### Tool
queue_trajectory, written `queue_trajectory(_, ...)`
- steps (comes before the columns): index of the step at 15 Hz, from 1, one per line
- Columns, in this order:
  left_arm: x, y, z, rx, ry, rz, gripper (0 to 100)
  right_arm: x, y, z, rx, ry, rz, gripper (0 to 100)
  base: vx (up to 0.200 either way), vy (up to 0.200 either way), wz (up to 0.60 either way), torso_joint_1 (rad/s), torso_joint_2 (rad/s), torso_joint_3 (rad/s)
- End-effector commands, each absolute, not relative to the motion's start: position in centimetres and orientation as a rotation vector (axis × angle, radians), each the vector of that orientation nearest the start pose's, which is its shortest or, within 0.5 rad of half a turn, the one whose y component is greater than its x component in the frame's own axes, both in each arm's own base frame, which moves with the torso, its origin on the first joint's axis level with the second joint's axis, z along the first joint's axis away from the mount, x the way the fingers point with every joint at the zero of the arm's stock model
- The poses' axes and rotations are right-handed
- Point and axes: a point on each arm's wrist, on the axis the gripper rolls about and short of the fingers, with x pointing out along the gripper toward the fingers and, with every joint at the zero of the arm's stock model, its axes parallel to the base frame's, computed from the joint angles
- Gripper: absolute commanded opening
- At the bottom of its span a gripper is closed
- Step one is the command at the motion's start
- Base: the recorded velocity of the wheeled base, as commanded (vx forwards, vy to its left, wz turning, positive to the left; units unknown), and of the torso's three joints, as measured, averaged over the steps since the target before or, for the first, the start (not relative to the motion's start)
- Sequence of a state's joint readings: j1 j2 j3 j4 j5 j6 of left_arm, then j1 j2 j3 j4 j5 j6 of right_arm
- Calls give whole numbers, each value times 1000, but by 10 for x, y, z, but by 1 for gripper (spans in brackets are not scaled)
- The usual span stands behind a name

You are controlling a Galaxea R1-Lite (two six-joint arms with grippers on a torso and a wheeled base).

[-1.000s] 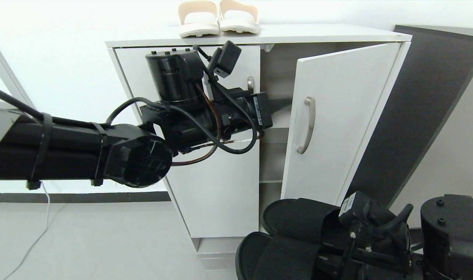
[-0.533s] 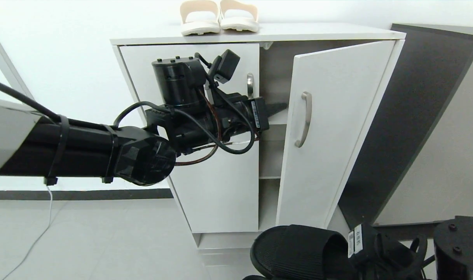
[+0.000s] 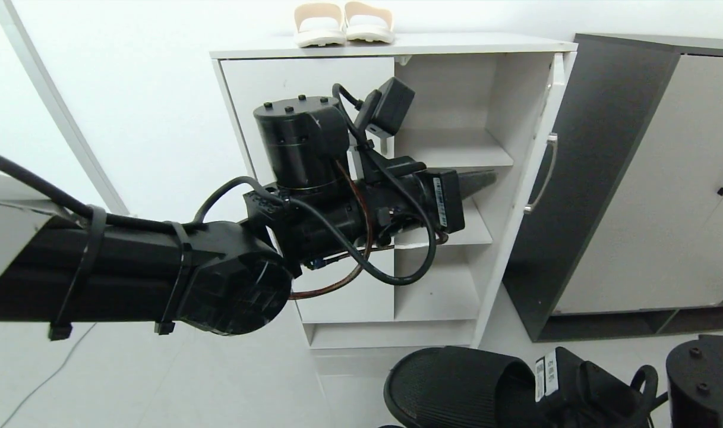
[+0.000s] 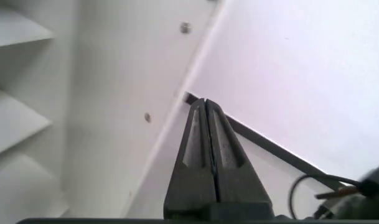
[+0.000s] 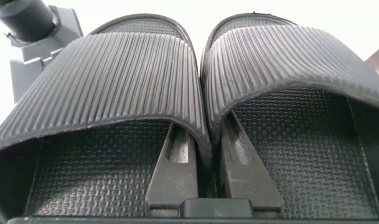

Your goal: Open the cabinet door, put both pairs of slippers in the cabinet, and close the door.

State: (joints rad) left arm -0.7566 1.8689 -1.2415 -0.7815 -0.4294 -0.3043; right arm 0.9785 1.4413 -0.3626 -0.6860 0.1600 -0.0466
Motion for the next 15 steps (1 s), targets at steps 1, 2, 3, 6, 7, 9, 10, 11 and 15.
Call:
queue_trajectory(1, 272, -253, 263, -297, 7, -1157, 0, 115, 174, 139, -204, 361, 1119, 0, 0, 0, 0, 0, 0, 0)
queue_trajectory(2, 285, -239, 262, -298, 0, -1082, 0, 123, 173, 140, -194, 361, 1085, 0, 0, 0, 0, 0, 0, 0)
queue_trajectory(3, 293, -226, 261, -300, -3, -1018, 0, 130, 172, 141, -187, 364, 1055, 0, 0, 0, 0, 0, 0, 0)
queue_trajectory(6, 272, -144, 266, -300, -12, -778, 0, 166, 171, 146, -101, 381, 861, 0, 0, 0, 0, 0, 0, 0)
queue_trajectory(7, 248, -121, 273, -301, -38, -748, 0, 176, 174, 147, -82, 381, 792, 0, 0, 0, 0, 0, 0, 0)
queue_trajectory(9, 190, -78, 287, -303, -91, -656, 0, 192, 182, 150, -80, 359, 670, 0, 0, 0, 0, 0, 0, 0)
queue_trajectory(10, 159, -59, 292, -302, -96, -580, 0, 196, 185, 150, -83, 351, 629, 0, 0, 0, 0, 0, 0, 0)
queue_trajectory(11, 126, -42, 293, -296, -87, -505, 0, 200, 187, 150, -89, 347, 589, 0, 0, 0, 0, 0, 0, 0)
queue_trajectory(15, 10, -4, 243, -221, -24, -293, 0, 212, 196, 149, -46, 321, 493, 0, 0, 0, 0, 0, 0, 0)
